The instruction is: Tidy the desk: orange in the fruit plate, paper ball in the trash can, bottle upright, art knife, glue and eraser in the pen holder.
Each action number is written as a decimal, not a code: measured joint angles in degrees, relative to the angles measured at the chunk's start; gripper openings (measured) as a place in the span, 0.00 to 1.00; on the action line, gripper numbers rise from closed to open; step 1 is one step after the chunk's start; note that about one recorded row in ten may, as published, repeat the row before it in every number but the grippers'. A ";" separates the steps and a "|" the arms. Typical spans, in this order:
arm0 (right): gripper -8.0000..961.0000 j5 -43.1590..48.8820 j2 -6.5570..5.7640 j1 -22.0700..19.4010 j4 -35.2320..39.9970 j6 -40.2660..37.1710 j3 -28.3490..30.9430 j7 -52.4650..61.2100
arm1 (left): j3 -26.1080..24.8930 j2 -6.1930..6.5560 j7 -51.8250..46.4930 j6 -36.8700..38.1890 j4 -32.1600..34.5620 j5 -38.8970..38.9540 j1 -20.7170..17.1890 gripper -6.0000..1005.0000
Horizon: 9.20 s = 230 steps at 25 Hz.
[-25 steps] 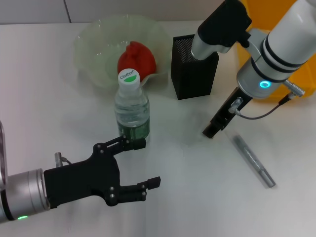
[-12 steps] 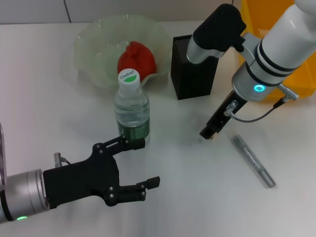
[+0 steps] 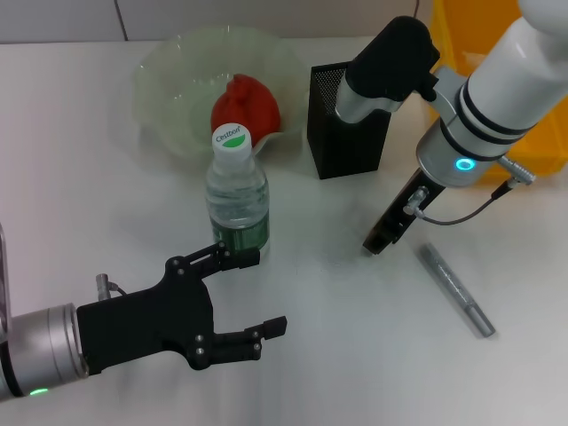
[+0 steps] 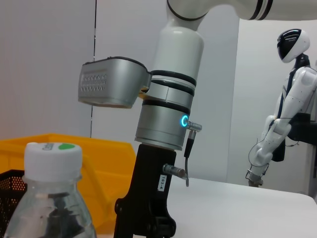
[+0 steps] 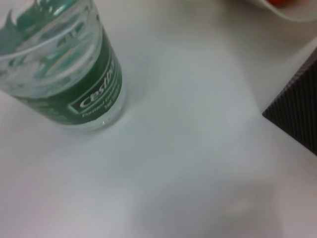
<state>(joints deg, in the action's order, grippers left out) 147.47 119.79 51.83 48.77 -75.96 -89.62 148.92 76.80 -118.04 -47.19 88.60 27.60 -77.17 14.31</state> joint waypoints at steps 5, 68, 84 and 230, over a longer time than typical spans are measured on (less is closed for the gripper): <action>0.51 0.00 0.00 0.21 0.06 0.03 -0.27 0.02 | -0.08 0.00 0.16 -0.20 0.00 0.00 0.02 0.86; 0.68 7.68 -0.20 -11.68 51.54 -28.42 8.56 16.16 | 0.22 0.05 -0.03 0.27 -0.02 -0.08 0.18 0.86; 0.68 7.57 -0.05 -19.42 40.60 -23.24 1.15 19.32 | -0.05 -0.07 0.18 0.26 0.00 -0.09 0.18 0.86; 0.16 8.97 -0.49 -17.03 22.24 -8.19 6.30 10.59 | 0.03 -0.17 -0.18 0.56 0.00 -0.09 0.14 0.86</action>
<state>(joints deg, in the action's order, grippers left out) 156.44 119.30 34.80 71.01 -84.15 -83.32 159.51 76.82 -118.21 -47.37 89.15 27.60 -77.26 14.45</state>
